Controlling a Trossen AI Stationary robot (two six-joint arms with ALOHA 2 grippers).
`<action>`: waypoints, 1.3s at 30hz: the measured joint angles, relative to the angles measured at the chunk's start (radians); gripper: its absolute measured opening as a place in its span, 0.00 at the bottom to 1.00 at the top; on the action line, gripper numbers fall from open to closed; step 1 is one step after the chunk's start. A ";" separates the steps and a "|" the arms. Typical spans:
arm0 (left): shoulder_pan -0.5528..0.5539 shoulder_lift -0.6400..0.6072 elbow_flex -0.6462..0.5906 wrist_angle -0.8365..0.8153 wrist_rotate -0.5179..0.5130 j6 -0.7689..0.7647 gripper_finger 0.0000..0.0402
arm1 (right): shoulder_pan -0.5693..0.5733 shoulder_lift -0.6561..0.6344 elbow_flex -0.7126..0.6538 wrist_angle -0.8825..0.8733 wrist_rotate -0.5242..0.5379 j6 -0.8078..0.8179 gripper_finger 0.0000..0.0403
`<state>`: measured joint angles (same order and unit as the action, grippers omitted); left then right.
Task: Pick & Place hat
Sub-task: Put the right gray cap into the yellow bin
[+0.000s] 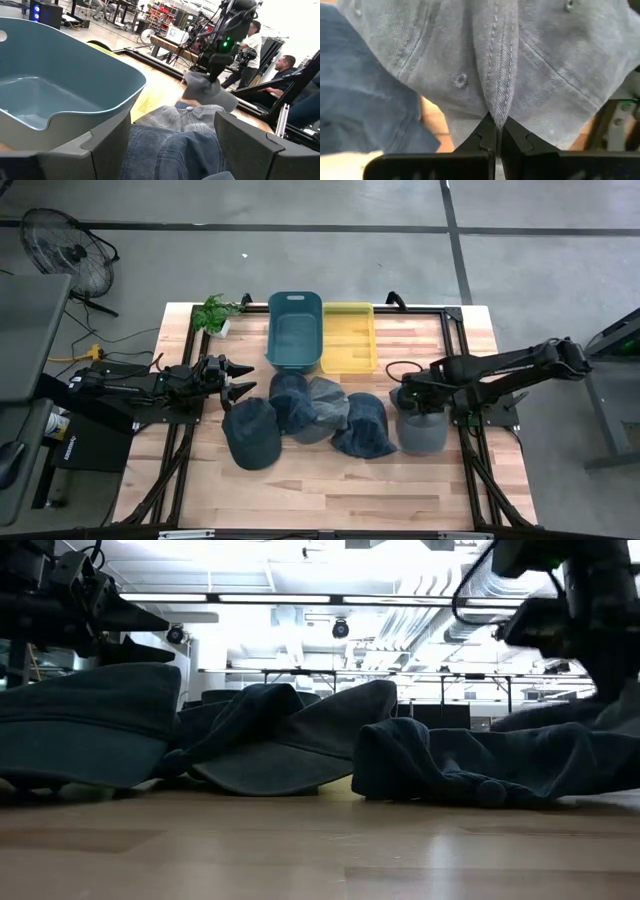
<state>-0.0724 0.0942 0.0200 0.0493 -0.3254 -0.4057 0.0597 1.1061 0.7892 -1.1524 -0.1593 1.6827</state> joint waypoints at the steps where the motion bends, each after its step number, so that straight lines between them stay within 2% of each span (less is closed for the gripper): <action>1: 0.000 0.000 0.000 0.000 0.000 0.000 0.71 | 0.000 -0.011 0.018 -0.022 0.003 -0.008 0.00; 14: 0.000 0.000 0.000 0.000 0.000 0.000 0.71 | -0.029 -0.086 0.128 -0.060 0.158 -0.162 0.00; 24: 0.000 0.000 0.000 0.000 0.000 0.000 0.71 | -0.179 -0.087 0.204 -0.041 0.216 -0.442 0.00; 33: 0.000 0.000 0.000 0.000 0.000 0.000 0.71 | -0.408 -0.037 0.212 0.218 0.209 -0.727 0.00; 39: 0.000 0.000 0.000 0.000 0.000 0.000 0.71 | -0.515 0.061 0.212 0.487 0.124 -0.888 0.00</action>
<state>-0.0724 0.0942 0.0196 0.0492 -0.3252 -0.4057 -0.4553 1.1670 1.0016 -0.6657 -0.0354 0.7945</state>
